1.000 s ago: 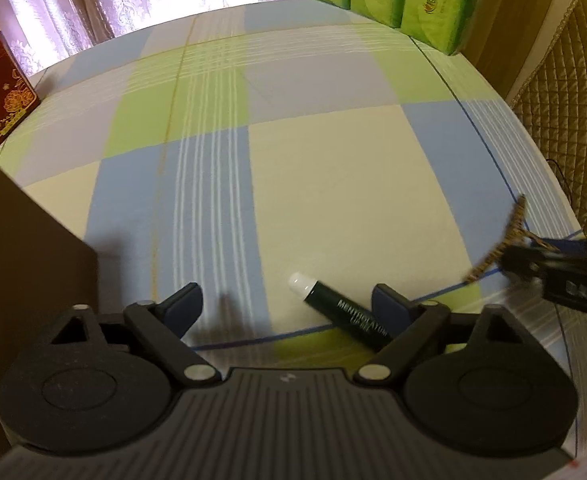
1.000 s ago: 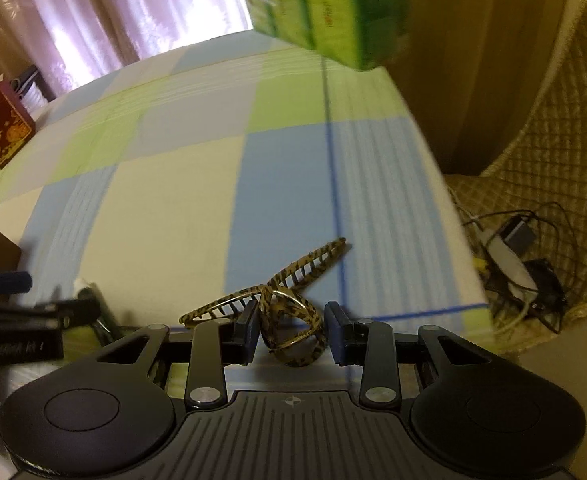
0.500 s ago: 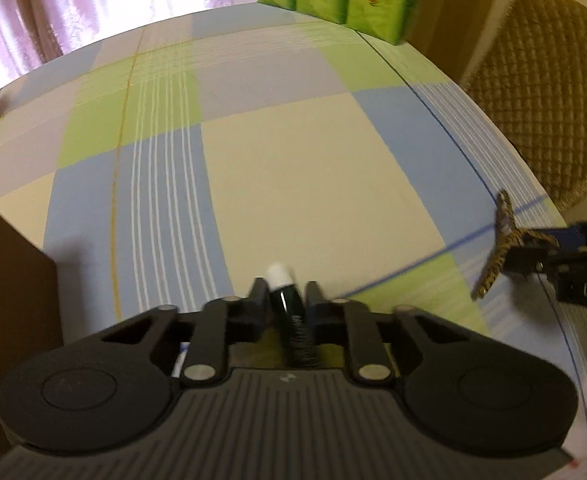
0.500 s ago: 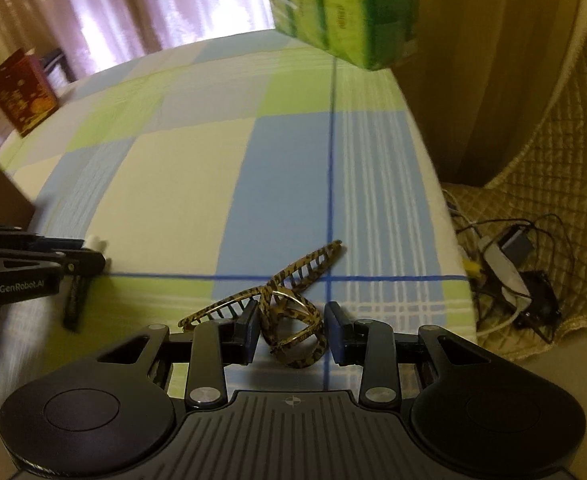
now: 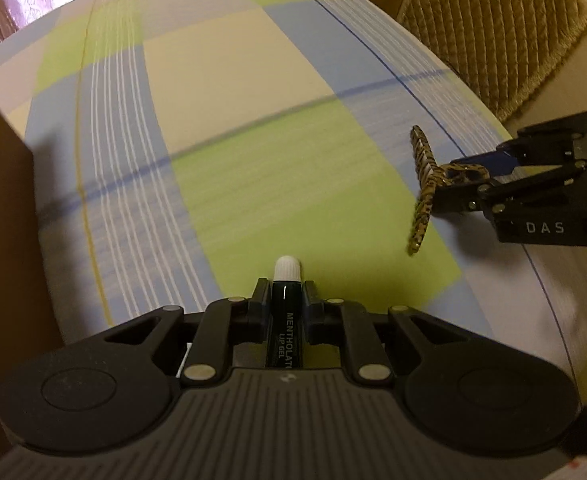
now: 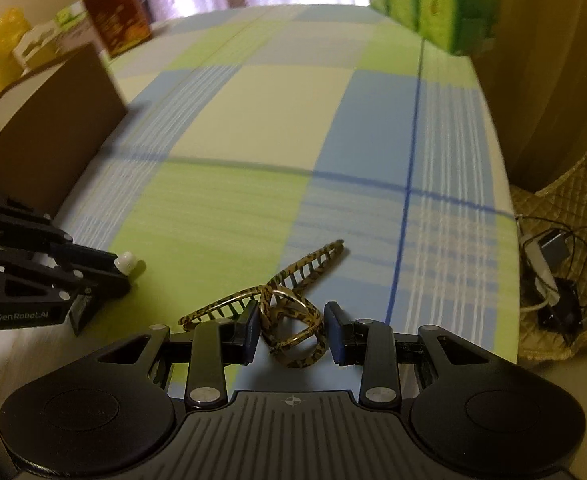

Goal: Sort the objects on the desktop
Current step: 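Grasp the green lip gel tube with the left gripper while the right gripper lifts the claw clip, then carry the green tube and claw clip over the brown box and lower them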

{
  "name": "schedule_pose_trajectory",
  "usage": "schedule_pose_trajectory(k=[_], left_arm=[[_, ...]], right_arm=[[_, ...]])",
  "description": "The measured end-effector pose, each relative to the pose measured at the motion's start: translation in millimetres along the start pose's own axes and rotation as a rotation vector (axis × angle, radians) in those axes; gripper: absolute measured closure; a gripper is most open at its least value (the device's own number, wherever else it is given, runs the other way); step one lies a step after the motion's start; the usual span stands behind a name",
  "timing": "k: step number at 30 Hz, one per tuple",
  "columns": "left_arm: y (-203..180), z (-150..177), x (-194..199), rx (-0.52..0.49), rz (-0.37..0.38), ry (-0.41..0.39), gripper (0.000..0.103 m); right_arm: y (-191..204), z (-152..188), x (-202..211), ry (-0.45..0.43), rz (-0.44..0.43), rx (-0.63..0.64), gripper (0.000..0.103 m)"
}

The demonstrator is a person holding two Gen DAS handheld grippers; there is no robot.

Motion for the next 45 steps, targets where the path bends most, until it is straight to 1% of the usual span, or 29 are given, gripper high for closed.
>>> schedule_pose_trajectory(k=[4,7,11,12,14,15,17,19,22,23,24,25,26,27,29,35,40,45], left_arm=[[2,22,4,0.043,0.011,0.024,0.091],[3,35,7,0.053,0.015,0.028,0.090],[8,41,8,0.089,0.039,0.017,0.089],[8,41,8,0.095,0.048,0.013,0.082],[6,40,8,0.094,0.066,0.003,0.071],[4,39,8,0.090,0.061,-0.002,0.068],[-2,39,7,0.061,0.032,-0.006,0.068],[-6,41,7,0.041,0.005,-0.011,0.068],[-6,45,6,0.033,-0.007,-0.027,0.071],[-6,47,7,0.036,-0.011,-0.031,0.072],[-5,49,7,0.038,-0.017,-0.034,0.078],[-4,51,8,0.040,-0.023,-0.036,0.082],[-3,53,8,0.045,-0.029,-0.038,0.089],[-1,55,8,0.054,-0.027,-0.040,0.090],[2,60,10,0.071,-0.018,-0.040,0.090],[3,81,15,0.091,-0.021,-0.043,0.090],[12,97,19,0.119,-0.015,-0.041,0.090],[24,111,32,0.154,-0.013,-0.065,0.090]], right_arm=[[10,19,3,0.027,0.001,0.037,0.071],[16,28,5,0.037,0.003,0.068,0.071],[20,31,4,0.033,0.008,0.104,0.070],[20,31,3,0.035,0.009,0.114,0.069],[22,29,0,0.035,0.018,0.141,0.063],[22,28,-1,0.033,0.023,0.155,0.061],[22,26,-2,0.029,0.031,0.180,0.058],[22,25,-4,0.023,0.034,0.196,0.058],[24,25,-4,0.026,0.039,0.215,0.058],[25,26,-4,0.029,0.043,0.221,0.058],[26,27,-4,0.033,0.050,0.226,0.058],[27,28,-4,0.034,0.059,0.231,0.062],[29,29,-3,0.034,0.060,0.235,0.070],[32,29,-3,0.034,0.058,0.240,0.075],[36,32,-3,0.037,0.067,0.242,0.075],[51,37,0,0.032,0.073,0.246,0.075],[65,41,6,0.023,0.073,0.262,0.075],[81,42,10,0.015,0.066,0.279,0.075]])
Point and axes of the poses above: each gripper's, at about its wrist camera, not at the fingertips, and x roughly against the way its jaws point, y to its left, z to its underside, the point moved 6 cm from there along -x, roughly the way its jaws point, and after that the axes turned 15 degrees about y, right-handed, at the moved point
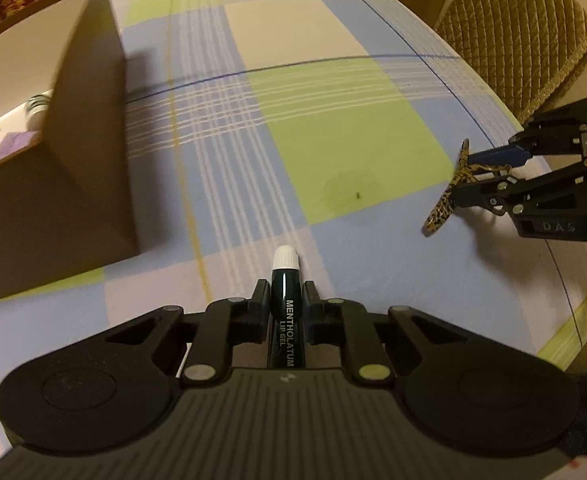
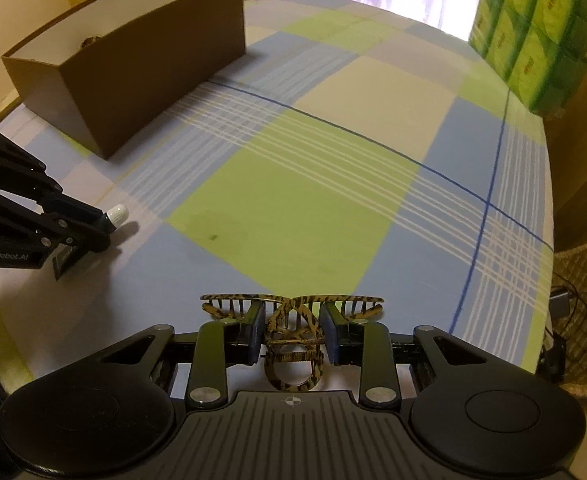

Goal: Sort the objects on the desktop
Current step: 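Carry the green tube and claw clip over the brown box and lower them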

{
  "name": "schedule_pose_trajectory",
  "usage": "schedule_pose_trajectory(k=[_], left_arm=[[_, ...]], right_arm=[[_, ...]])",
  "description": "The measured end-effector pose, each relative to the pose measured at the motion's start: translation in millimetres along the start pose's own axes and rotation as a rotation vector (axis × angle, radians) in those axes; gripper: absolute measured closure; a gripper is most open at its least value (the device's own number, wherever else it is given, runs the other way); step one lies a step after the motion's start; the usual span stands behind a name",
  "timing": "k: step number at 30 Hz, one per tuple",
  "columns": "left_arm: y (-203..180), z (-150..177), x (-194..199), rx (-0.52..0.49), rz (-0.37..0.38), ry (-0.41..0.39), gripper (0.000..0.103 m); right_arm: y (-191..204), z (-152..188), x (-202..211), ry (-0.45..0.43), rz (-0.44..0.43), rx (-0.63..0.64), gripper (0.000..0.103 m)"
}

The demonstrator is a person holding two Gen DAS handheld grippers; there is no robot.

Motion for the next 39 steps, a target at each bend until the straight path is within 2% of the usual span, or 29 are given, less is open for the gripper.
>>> schedule_pose_trajectory(k=[12,24,39], left_arm=[[38,30,45,0.109,-0.002,-0.081,0.090],[85,53,106,0.210,-0.012,-0.190,0.090],[158,47,169,0.217,-0.038,-0.318,0.090]], right_arm=[[43,-27,21,-0.054,-0.058,0.054,0.075],[95,-75,58,-0.171,-0.121,0.135,0.075],[145,-131,101,-0.313,-0.177,0.121,0.075]])
Point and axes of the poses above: each gripper's, at about its wrist camera, not at the fingertips, and x roughly against the way its jaws point, y to its left, z to its underside, the point moved 6 cm from there along -x, roughly the way its jaws point, and after that the axes turned 15 degrees about y, right-handed, at the moved point
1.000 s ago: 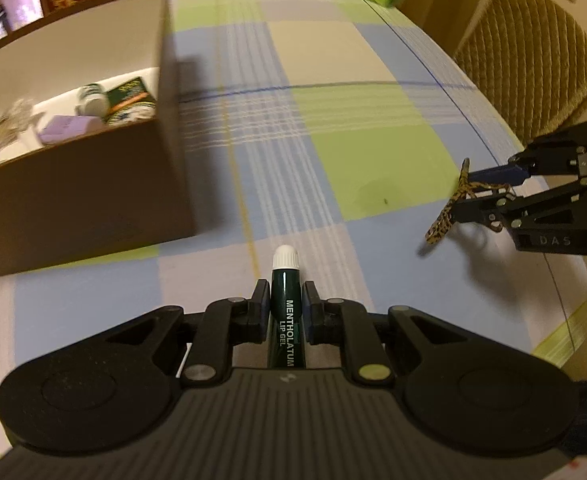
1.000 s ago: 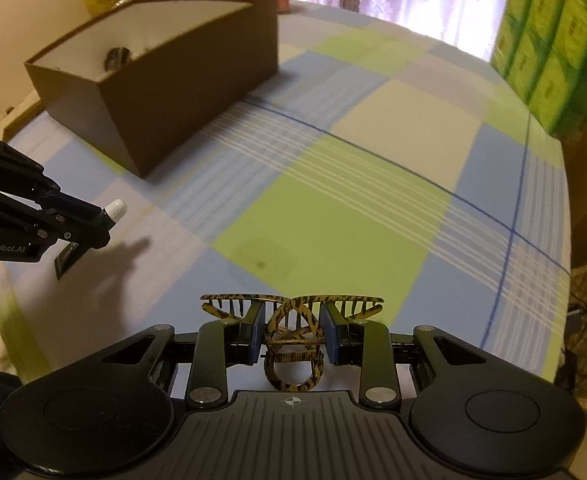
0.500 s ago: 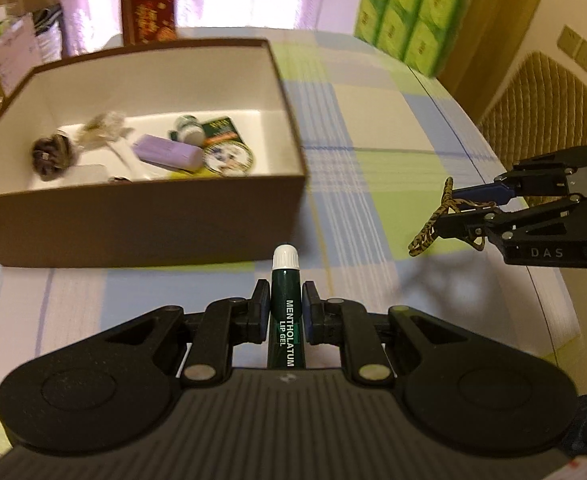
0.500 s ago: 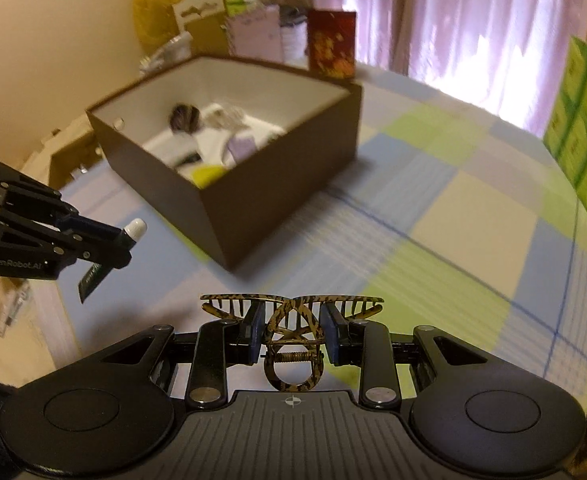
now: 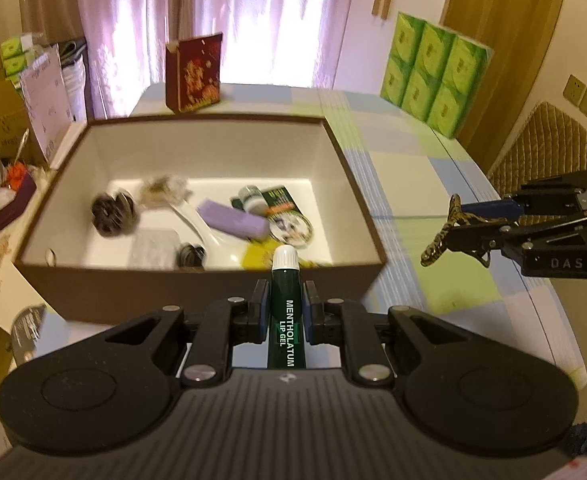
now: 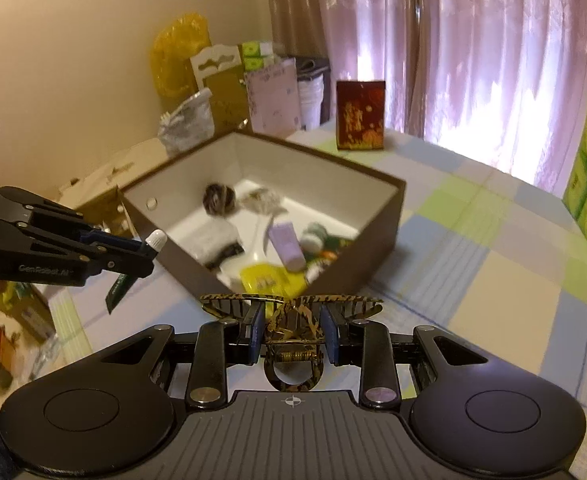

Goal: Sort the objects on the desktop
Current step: 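Carry the green tube and claw clip over the brown box and lower them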

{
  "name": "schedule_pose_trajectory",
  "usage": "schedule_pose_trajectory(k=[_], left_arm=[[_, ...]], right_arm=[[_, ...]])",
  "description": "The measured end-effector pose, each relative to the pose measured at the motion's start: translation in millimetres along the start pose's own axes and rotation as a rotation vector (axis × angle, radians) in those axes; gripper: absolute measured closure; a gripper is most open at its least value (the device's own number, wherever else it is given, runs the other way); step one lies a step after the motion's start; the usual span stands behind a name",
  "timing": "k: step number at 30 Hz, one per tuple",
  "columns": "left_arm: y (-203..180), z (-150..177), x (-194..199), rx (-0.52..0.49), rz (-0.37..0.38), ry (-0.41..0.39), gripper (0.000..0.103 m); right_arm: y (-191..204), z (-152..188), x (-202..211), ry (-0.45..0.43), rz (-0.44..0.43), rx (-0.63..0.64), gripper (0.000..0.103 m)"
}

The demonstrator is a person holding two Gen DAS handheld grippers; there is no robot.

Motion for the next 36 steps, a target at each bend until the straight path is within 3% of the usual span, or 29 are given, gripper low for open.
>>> schedule_pose_trajectory(k=[9,18,27,36], left_arm=[[48,-36,11,-0.040,-0.034,-0.064,0.090],[96,-69,-5,-0.058,-0.043,-0.068,0.090],[136,-89,-32,-0.052,-0.068,-0.035,0.090],[157,-83,-63,-0.036,-0.066,0.047,0.090]], right_arm=[[21,-52,-20,-0.056,0.005,0.007,0.075],[31,-90,-58,-0.043,0.010,-0.013,0.075],[33,-102,-96,0.019,0.015,-0.061,0.075],[26,-98,-127,0.098,0.014,-0.107,0.075]])
Point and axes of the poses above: each gripper's, at about its wrist camera, not at the fingertips, and x roughly against the way its jaws point, y to its left, z to its underside, the point moved 6 cm from there along -x, roughly the way its jaws point, and after that the axes turned 15 degrees about y, right-handed, at the moved point
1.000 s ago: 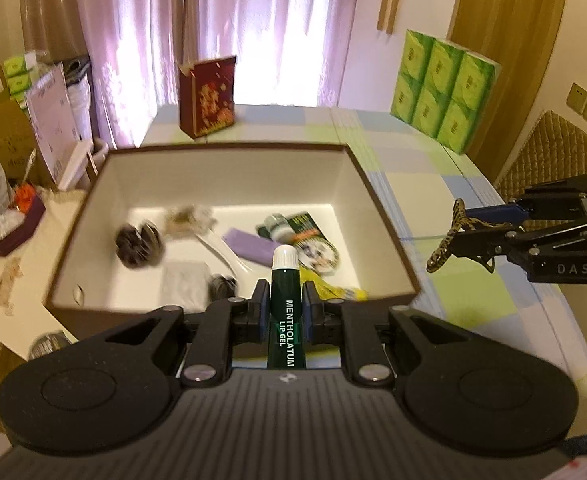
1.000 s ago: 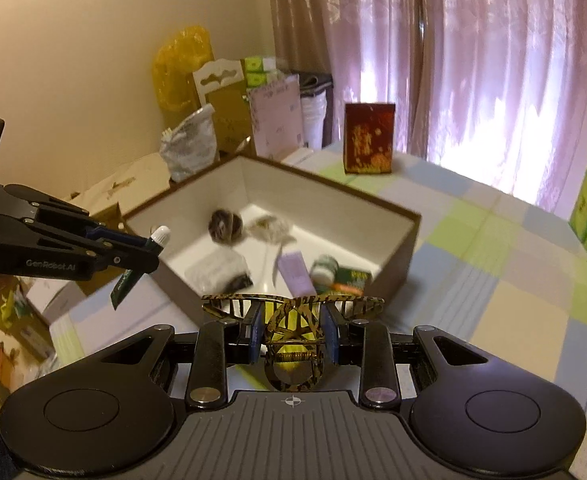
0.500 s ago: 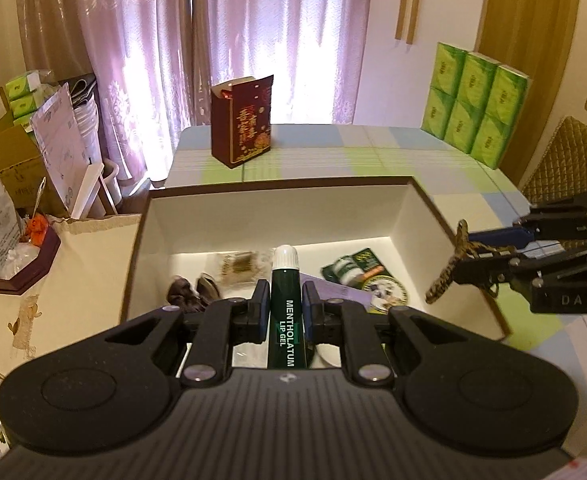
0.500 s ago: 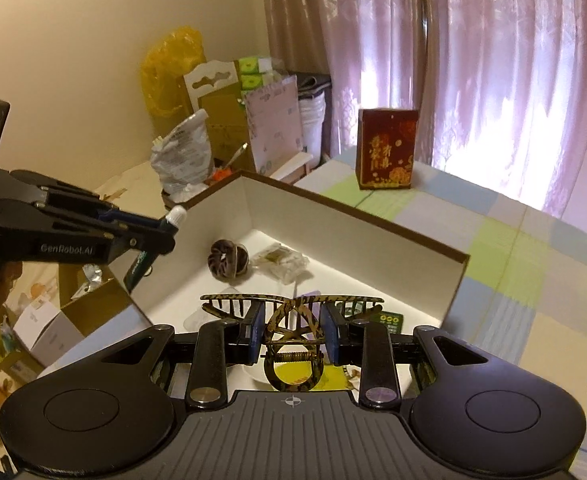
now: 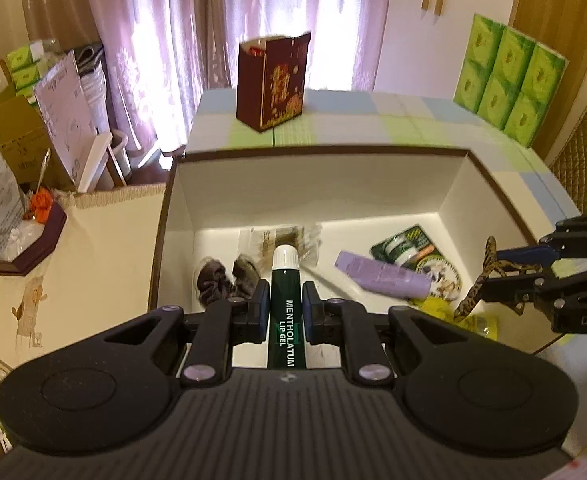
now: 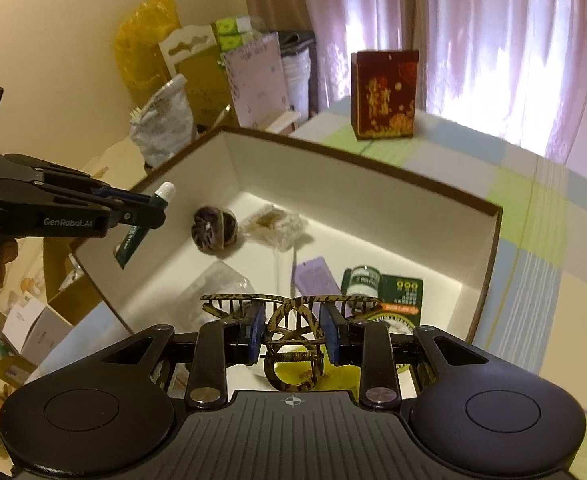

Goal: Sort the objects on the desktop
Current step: 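Carry the green tube and claw clip over the brown box and lower them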

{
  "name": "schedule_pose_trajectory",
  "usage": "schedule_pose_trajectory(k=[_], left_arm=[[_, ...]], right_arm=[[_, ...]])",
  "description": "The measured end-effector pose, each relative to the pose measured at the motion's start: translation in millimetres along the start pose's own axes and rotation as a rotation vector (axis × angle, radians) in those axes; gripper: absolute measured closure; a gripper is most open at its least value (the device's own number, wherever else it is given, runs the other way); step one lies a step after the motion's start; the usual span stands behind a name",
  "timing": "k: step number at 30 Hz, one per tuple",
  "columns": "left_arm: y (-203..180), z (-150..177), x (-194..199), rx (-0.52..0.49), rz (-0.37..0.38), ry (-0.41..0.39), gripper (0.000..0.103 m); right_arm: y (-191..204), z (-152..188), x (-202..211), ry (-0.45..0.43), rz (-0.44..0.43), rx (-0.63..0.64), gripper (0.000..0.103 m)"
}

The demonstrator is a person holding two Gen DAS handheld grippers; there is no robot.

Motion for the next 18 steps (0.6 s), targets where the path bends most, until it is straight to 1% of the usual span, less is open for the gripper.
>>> schedule_pose_trajectory(k=[8,18], left_arm=[[10,3,-19,0.014,-0.015,0.056,0.090],[12,5,-40,0.013,-0.030,0.123,0.090]], right_arm=[[-6,2,-12,0.033,0.010,-0.021,0.075],[-8,0,-19,0.050,0.013,-0.030,0.075]])
Point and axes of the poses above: each gripper's, at about its wrist camera, not at the fingertips, and x roughly against the way its jaws point, y to its left, z to its underside, the point moved 6 cm from there along -x, roughly the way its jaws point, and after that the axes turned 15 degrees about y, right-handed, at the moved point
